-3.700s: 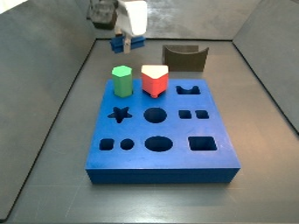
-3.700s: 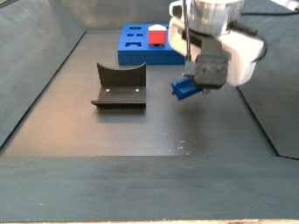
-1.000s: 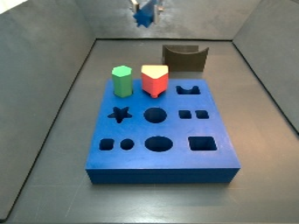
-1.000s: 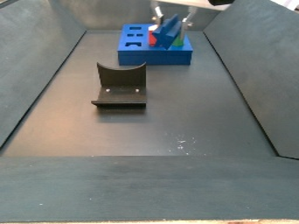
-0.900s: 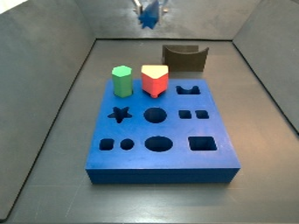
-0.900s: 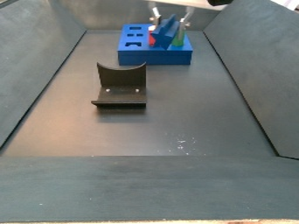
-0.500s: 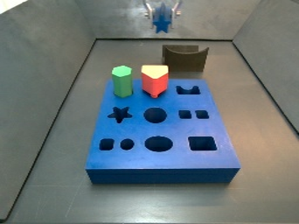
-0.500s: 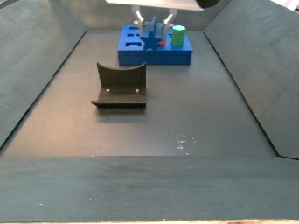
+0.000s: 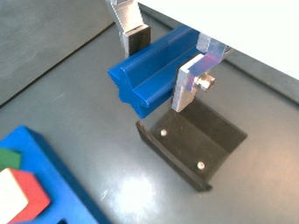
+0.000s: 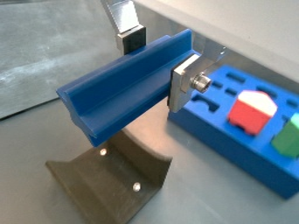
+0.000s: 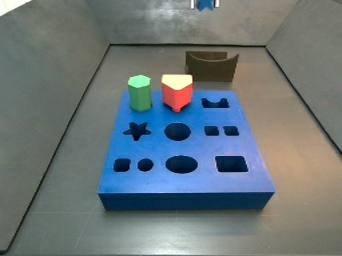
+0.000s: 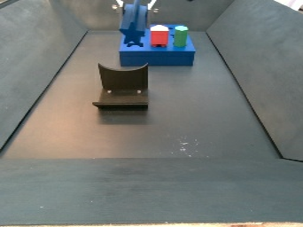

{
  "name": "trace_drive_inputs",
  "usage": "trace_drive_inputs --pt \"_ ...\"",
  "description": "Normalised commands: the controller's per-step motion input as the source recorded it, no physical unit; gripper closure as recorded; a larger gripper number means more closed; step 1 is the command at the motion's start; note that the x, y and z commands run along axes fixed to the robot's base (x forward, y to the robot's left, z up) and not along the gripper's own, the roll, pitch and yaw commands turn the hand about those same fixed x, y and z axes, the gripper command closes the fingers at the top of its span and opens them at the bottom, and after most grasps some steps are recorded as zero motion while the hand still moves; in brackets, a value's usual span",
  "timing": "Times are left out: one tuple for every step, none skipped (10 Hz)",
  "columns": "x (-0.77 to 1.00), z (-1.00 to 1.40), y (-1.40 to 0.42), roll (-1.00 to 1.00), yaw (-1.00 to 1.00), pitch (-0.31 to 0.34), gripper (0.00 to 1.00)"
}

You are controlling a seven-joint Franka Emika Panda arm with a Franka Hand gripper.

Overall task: Pick up the star object. Move up. Place the star object on the fixture. Regrasp the star object. Move to above the board. Insert the star object.
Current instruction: Place the star object on the fixture.

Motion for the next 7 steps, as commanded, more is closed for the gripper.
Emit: trace_drive_inputs --pt "0.48 0.03 0.08 -1.00 0.00 0.121 1.00" --pt "0.42 0.00 0.06 -1.00 -0.02 0.136 1.00" --pt "0.34 -0.01 0.05 -1.00 -0.05 0.150 1.00" --pt "0.28 -0.01 0.05 -1.00 -0.07 0.165 1.00" --pt "0.20 -0.02 0.05 -0.90 -0.10 0.165 1.00" --pt "0.16 -0.02 0.05 -0.79 -0.11 0.153 1.00" --pt "0.08 -0.02 0.05 -0.52 -0.13 0.111 1.00"
